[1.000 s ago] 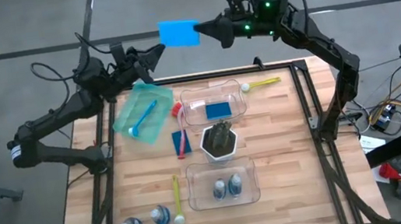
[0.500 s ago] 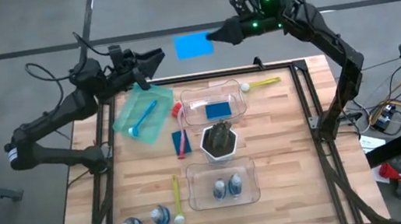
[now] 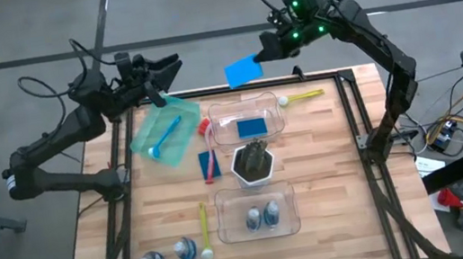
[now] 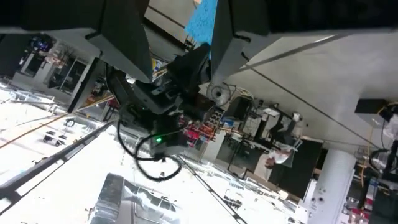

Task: Pick & Place Kitchen Sink Supplies
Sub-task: Put the blue sponge wipe into the top transparent bin

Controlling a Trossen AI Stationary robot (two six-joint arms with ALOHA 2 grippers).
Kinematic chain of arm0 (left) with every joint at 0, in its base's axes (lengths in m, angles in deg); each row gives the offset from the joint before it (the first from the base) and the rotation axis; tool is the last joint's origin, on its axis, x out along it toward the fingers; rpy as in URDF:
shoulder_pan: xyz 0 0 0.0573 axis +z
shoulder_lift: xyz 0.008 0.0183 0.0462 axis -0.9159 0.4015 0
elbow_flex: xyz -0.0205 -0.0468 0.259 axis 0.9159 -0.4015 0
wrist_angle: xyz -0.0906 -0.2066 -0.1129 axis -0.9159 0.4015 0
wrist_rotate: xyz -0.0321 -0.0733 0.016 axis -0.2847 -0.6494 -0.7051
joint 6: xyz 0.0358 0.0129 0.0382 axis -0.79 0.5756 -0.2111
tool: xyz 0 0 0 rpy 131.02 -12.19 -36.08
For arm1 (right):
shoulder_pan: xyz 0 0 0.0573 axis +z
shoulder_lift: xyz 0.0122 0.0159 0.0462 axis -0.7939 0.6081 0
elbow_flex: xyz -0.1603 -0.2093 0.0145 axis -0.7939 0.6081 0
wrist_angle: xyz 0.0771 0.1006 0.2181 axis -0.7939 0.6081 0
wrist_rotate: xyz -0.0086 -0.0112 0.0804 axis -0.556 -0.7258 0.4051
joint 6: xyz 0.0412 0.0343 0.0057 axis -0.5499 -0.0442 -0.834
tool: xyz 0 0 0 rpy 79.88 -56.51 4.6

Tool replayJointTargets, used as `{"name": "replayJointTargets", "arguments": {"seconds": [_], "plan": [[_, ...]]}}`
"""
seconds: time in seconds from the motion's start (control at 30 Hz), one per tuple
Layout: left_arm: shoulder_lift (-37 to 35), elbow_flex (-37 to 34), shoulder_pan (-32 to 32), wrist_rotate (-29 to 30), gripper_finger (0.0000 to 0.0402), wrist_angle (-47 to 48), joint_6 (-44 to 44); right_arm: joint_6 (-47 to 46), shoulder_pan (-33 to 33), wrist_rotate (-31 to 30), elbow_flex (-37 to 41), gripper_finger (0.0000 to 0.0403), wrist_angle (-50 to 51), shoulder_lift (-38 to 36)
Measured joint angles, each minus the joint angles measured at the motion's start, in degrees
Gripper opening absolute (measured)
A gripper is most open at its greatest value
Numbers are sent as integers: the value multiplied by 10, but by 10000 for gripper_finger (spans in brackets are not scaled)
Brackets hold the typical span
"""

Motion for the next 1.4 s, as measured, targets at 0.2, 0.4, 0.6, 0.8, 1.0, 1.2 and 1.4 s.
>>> {"name": "replayJointTargets", "arguments": {"seconds": [0.2, 0.4, 0.6, 0.8, 1.0, 1.2, 1.4], "plan": [[0, 0, 0, 0, 156, 2, -10, -7, -9, 36, 71, 8, 3, 0], [0, 0, 0, 0, 156, 6, -25, -1, -9, 39, 154, 8, -13, 0], [0, 0, 0, 1, 156, 13, -41, -8, -9, 39, 243, 8, -85, 0], [0, 0, 0, 0, 156, 29, -41, -29, -9, 39, 329, 8, -151, 0], [0, 0, 0, 1, 156, 37, -42, -60, -9, 38, 408, 8, -246, 0], [0, 0, 0, 1, 156, 37, -42, -76, -9, 32, 474, 8, -299, 0], [-1, 0, 0, 1, 156, 37, -43, -83, -9, 23, 524, 8, -357, 0]]}}
